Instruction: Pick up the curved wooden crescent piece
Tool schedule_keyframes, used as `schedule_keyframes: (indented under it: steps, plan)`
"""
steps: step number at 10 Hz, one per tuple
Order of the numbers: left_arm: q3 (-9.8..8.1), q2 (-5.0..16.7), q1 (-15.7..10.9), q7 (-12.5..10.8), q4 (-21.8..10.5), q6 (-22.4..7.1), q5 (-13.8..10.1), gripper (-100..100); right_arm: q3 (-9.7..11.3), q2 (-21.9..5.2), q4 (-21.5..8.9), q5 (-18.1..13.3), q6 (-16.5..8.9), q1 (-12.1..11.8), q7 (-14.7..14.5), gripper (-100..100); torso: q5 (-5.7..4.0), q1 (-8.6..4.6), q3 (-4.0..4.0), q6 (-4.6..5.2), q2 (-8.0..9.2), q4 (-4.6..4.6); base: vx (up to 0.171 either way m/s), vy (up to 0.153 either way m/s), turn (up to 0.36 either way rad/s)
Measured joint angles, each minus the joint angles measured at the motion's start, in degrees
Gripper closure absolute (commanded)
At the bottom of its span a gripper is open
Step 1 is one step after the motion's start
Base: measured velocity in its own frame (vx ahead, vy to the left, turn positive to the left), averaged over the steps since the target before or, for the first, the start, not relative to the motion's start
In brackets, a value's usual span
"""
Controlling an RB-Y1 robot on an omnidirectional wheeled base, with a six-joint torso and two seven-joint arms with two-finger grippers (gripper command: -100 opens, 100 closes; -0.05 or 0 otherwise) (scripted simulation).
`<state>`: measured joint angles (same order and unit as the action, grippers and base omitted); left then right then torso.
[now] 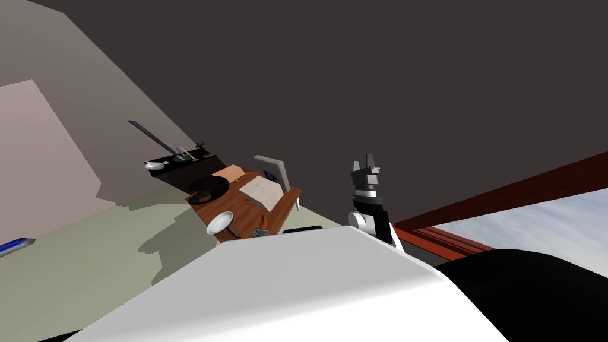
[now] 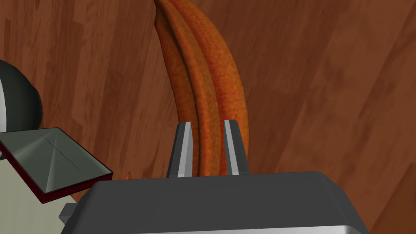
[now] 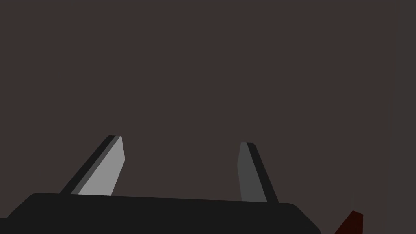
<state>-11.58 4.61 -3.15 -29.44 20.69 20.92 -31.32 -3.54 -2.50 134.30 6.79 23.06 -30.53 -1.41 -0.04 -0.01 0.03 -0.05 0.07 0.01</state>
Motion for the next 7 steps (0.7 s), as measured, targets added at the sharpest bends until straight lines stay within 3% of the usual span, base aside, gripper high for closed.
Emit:
schedule_keyframes:
  steps: [1,2,3,4,5,6,7]
  plan:
    - [0.00,0.0,0.0,0.0,0.0,0.0,0.0,100,0.0,0.0,0.0,0.0,0.0,0.0,0.0,0,-0.01,-0.02,0.01,0.00,0.01,0.01,0.000,0.000,0.000]
    - [0.00,0.0,0.0,0.0,0.0,0.0,0.0,0,0.0,0.0,0.0,0.0,0.0,0.0,0.0,0,-0.01,-0.02,0.01,0.00,0.01,0.01,0.000,0.000,0.000]
    - [0.00,0.0,0.0,0.0,0.0,0.0,0.0,100,0.0,0.0,0.0,0.0,0.0,0.0,0.0,0,-0.01,-0.01,0.00,0.00,0.00,0.00,0.000,0.000,0.000]
    - [-0.46,-0.5,1.0,0.7,1.5,-0.3,0.1,100,0.0,0.0,0.0,0.0,0.0,0.0,0.0,0,0.00,-0.02,0.01,-0.01,0.02,0.00,-0.039,-0.087,-0.058]
    - [-0.04,0.3,1.3,0.3,2.4,-1.2,-0.2,100,0.0,0.0,0.0,0.0,0.0,0.0,0.0,0,-0.04,-0.20,0.03,0.01,0.08,0.00,-0.055,-0.132,-0.047]
    - [2.60,2.7,-0.4,-3.4,-1.2,-0.3,0.0,100,0.0,0.0,0.0,0.0,0.0,0.0,0.0,0,-0.06,-0.27,0.02,-0.05,0.11,-0.07,-0.031,-0.089,0.002]
    - [-0.35,1.7,3.9,-0.2,6.7,-3.9,-1.0,100,0.0,0.0,0.0,0.0,0.0,0.0,0.0,0,-0.04,-0.20,0.02,-0.10,0.12,-0.08,-0.022,-0.035,0.034]
